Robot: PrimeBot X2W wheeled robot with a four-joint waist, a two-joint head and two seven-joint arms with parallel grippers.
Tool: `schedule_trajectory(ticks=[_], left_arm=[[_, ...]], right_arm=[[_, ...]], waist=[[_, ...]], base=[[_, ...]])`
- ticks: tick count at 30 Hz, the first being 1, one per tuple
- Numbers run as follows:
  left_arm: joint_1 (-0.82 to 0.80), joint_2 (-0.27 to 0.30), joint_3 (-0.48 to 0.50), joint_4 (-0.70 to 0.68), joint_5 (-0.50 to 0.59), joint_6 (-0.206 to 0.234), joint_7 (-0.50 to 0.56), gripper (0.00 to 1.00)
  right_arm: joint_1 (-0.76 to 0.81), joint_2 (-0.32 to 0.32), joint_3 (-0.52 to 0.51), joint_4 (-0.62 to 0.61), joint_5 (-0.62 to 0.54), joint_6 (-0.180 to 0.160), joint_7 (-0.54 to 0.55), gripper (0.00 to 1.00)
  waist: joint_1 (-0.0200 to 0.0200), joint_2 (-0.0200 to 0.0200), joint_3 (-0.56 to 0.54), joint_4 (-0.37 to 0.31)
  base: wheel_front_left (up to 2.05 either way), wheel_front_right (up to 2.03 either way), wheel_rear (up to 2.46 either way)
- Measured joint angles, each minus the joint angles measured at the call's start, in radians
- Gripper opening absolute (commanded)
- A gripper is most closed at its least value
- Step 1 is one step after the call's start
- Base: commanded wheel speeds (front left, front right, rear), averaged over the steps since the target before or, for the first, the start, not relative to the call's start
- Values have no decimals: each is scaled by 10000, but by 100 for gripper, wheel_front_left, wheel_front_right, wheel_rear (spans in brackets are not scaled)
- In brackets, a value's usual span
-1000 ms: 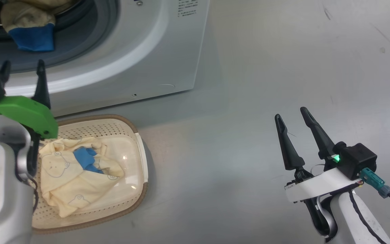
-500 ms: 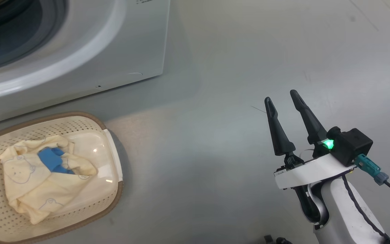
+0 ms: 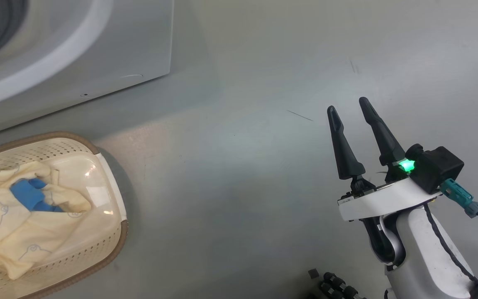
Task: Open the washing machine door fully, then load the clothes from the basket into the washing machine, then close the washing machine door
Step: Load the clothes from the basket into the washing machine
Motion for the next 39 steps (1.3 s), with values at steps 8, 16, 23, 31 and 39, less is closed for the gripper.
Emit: schedule_trajectory(ticks=[8,16,23,31,39], left_arm=[[-186,-48,52,184,2,184,190,100],[-221,4,44,372,151,274,313,0],[-391,4,8,355,209,355,355,0],[-1194,222,-104,-38,451,345,-309,0],[-2495,773,146,-182,688,268,-1057,0]], right_arm=[[-226,15,-81,2,36,0,0,100],[-386,27,-71,6,36,0,0,100],[-391,33,-71,6,36,0,0,100],[-461,38,-61,-10,36,0,0,100],[-671,48,144,-127,38,0,-2,100]], waist=[[0,0,233,-19],[0,0,330,2],[0,0,420,3],[0,0,581,23],[0,0,1051,-52]], base=[[0,0,0],[0,0,0],[0,0,0],[0,0,0],[0,0,0]])
